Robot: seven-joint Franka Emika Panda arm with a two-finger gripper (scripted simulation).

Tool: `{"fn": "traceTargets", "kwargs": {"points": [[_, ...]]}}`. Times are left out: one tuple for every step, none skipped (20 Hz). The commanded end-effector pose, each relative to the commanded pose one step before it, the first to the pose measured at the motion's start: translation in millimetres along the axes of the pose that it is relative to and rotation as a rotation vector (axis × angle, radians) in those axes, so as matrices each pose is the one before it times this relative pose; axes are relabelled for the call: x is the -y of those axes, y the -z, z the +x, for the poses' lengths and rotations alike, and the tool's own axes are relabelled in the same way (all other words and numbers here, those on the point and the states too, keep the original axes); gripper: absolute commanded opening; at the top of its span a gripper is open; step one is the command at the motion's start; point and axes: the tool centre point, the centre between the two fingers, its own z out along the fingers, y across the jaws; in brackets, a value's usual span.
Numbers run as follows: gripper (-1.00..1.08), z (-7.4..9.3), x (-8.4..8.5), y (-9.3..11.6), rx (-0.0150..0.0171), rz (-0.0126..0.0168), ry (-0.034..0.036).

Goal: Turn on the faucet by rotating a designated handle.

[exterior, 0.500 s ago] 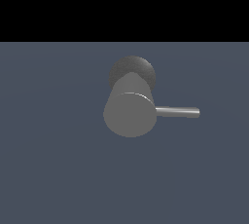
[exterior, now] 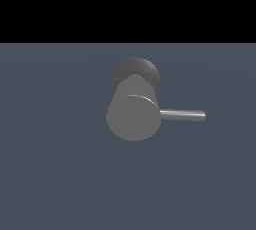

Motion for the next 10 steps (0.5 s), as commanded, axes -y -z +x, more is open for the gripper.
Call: {"fn": "traceTargets", "kwargs": {"points": [[-1.0,0.7,4.79,0.55,-0.00269,0.00387,0.01789],[-1.0,0.24,1.04,0.41,-0.00242,0.00451,0.0042],[-1.0,0.21,0.65,0.51,-0.00306,0.00583,0.00294],[-1.0,0.2,0.29,0.62,-0.00373,0.00717,0.00175],[-1.0,0.18,-0.05,0.74,-0.00442,0.00854,0.00071],[-1.0,0.18,-0.29,0.84,-0.00503,0.00969,-0.0001],[-1.0,0.18,-0.43,0.93,-0.00551,0.01056,-0.00052],[-1.0,0.2,-0.4,0.99,-0.00578,0.01103,-0.00034],[-1.0,0.24,-0.21,1.01,-0.00586,0.01112,0.00033],[-1.0,0.28,-0.04,1.04,-0.00604,0.01139,0.00095]]}}
